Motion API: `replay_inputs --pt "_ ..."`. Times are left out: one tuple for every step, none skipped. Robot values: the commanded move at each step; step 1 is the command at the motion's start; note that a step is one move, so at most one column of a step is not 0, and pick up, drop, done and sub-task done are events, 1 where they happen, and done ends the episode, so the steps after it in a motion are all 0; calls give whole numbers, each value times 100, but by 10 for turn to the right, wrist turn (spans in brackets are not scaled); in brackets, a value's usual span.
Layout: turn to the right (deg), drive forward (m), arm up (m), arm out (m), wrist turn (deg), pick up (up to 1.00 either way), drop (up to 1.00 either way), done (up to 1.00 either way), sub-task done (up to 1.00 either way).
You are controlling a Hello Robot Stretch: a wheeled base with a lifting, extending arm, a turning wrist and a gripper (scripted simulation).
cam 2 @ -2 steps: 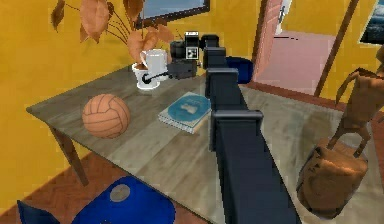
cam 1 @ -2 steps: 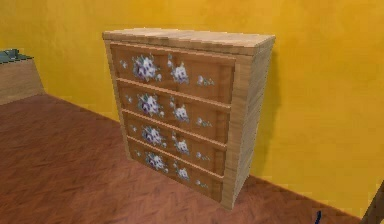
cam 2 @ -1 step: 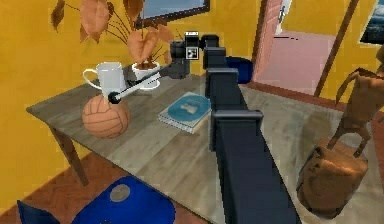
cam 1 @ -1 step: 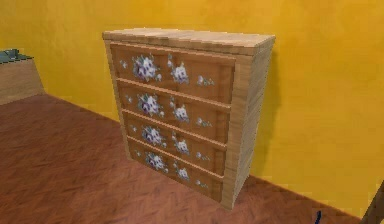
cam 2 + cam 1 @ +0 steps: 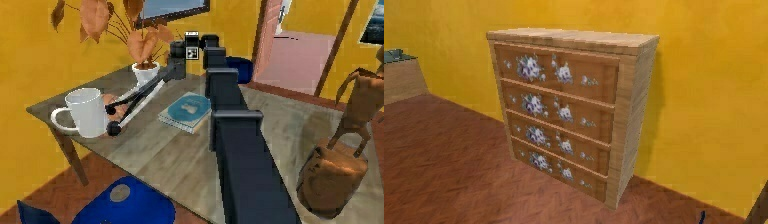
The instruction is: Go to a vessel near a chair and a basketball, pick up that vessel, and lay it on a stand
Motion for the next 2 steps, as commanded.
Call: replay_inputs --pt "0 0 0 0 -120 0 0 0 0" --pt "0 0 0 -42 0 0 0 0 0"
